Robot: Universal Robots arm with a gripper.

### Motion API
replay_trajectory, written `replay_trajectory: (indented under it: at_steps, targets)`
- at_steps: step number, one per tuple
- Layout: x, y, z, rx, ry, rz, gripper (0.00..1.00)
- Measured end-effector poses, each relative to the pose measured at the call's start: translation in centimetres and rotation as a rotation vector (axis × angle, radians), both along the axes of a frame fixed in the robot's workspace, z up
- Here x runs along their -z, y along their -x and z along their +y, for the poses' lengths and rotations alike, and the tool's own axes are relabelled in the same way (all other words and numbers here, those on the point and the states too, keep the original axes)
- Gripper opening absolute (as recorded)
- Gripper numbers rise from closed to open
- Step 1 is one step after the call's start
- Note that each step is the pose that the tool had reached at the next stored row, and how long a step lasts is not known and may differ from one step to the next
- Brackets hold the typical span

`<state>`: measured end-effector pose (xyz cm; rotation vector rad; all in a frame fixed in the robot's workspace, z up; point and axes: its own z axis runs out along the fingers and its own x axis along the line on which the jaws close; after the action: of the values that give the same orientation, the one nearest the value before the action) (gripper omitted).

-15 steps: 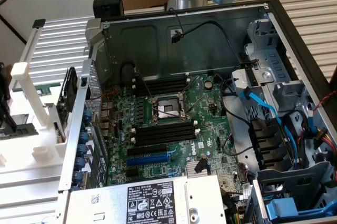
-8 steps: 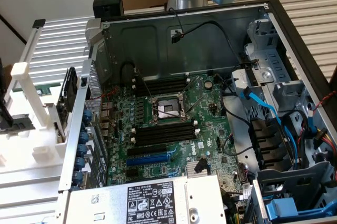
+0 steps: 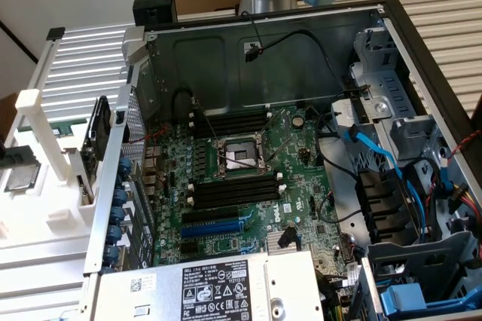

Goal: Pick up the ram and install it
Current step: 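Pick up the ram and move it above insertion slot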

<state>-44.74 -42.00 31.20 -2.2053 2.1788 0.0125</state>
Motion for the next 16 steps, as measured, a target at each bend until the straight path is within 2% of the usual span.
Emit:
replay_trajectory:
  at_steps: [1,4,7,9,10,11,12,14,15,16]
  targets:
    - [-0.39,0.0,0.07,0.001,0.0008,-0.0006,0.13]
    - [-1.56,-0.1,0.31,0.004,0.0088,-0.0011,0.13]
    - [-2.53,-0.6,0.45,0.004,0.0221,-0.0013,0.13]
    - [-3.02,-1.0,0.5,0.005,0.0348,-0.0012,0.13]
    - [-3.55,-1.4,0.55,0.005,0.0441,-0.0012,0.13]
    - [-4.33,-1.9,0.7,0.004,0.0473,-0.0012,0.13]
    - [-4.68,-2.3,0.75,0.005,0.0518,-0.0012,0.13]
    - [-5.64,-3.2,0.79,0.004,0.0755,0.0015,0.13]
    - [-6.44,-3.8,0.83,0.004,0.0858,0.0031,0.13]
    - [-6.68,-4.0,0.84,0.004,0.0877,0.0037,0.13]
